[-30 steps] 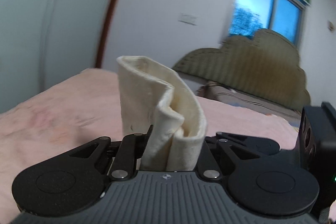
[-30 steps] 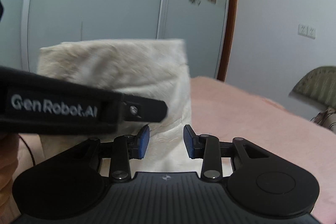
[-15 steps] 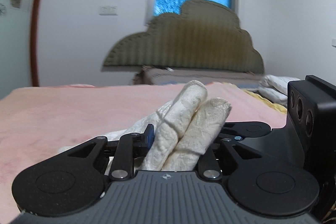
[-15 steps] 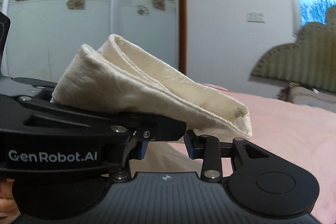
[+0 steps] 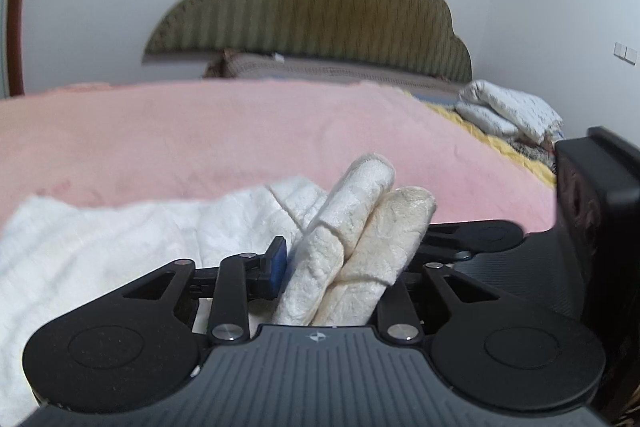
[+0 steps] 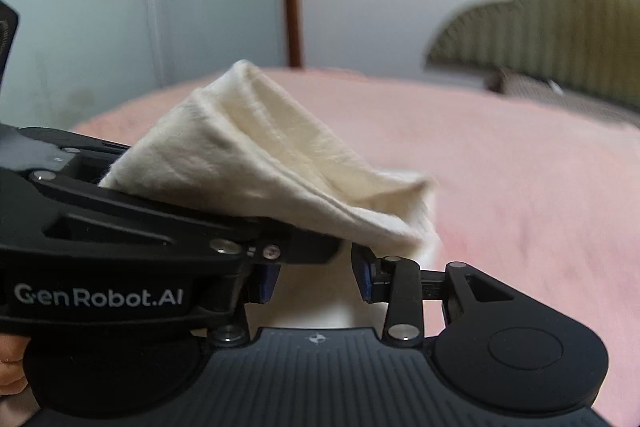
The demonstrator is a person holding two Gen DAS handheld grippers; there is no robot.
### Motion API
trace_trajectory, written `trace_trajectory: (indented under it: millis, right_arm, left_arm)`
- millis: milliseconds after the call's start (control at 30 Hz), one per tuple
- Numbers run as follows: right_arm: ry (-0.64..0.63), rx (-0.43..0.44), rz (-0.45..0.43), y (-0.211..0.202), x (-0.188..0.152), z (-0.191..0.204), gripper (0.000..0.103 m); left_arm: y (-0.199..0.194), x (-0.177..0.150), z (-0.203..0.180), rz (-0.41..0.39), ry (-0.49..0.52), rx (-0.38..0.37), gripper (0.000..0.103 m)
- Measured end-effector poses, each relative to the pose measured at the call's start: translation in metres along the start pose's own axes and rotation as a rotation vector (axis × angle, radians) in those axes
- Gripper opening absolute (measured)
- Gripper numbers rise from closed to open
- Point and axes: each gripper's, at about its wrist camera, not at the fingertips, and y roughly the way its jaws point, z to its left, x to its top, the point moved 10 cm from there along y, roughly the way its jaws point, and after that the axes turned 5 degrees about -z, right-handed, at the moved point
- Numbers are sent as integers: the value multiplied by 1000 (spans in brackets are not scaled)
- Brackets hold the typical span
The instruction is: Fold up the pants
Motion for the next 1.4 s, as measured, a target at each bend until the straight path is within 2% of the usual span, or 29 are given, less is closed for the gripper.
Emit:
trace_trajectory:
  millis: [100, 200, 300, 333, 367, 400, 467, 533, 600, 700, 767, 833, 933, 1000, 1100, 1167, 1267, 1333, 1400]
  right_arm:
    - [66, -60, 70, -15, -17, -22, 38]
    - [76, -132, 103, -37, -22, -42, 38]
    - [105, -243, 70, -62, -13, -67, 38]
    - [124, -269, 42, -69, -5, -73, 38]
    - [141, -290, 8, -75, 4, -77, 38]
    - [151, -298, -26, -78, 14, -77, 39]
    - [136, -266, -67, -73, 32, -66, 39]
    - [82, -196, -71, -55, 44, -42, 39]
    - [42, -102, -56, -31, 51, -15, 38]
    - [1, -9, -1, 8, 53, 14, 38]
    - [-25, -32, 70, 33, 45, 16, 37]
    - [-68, -92, 137, 50, 31, 11, 37]
    - [-18, -104, 120, 42, 31, 9, 37]
    - [-6, -114, 88, 26, 35, 10, 38]
    - [33, -8, 43, 0, 27, 22, 38]
    - [8, 26, 60, -7, 18, 35, 38]
    - [-65, -13, 149, 2, -5, 43, 37]
    - [-47, -30, 148, 4, -10, 40, 37]
    - [-43, -47, 131, -1, -5, 42, 38]
  left_arm:
    - [9, -12, 2, 63, -5, -24, 37]
    - [2, -15, 0, 106, -10, -97, 52]
    - [-18, -9, -3, 133, -25, -211, 63]
    - [-26, -4, -2, 115, -25, -240, 64]
    - [-34, 3, 5, 82, -14, -236, 67]
    - [-40, 11, 15, 49, 2, -203, 72]
    - [-50, 27, 51, -28, 34, -53, 74]
    - [-51, 35, 93, -55, 47, 99, 74]
    - [-44, 32, 128, -11, 33, 198, 73]
    - [-25, 15, 161, 77, 17, 259, 72]
    - [-10, 1, 171, 130, 23, 275, 72]
    - [1, -10, 172, 142, 49, 276, 74]
    - [1, -6, 169, 128, 91, 287, 74]
    - [-9, -2, 168, 111, 66, 269, 74]
    - [-32, 4, 164, 72, 10, 238, 75]
    - [-41, 0, 158, 81, 19, 230, 75]
    - [-36, -24, 152, 124, 92, 246, 76]
    - [-37, -33, 147, 112, 151, 271, 75]
    - [-45, -28, 142, 87, 155, 263, 74]
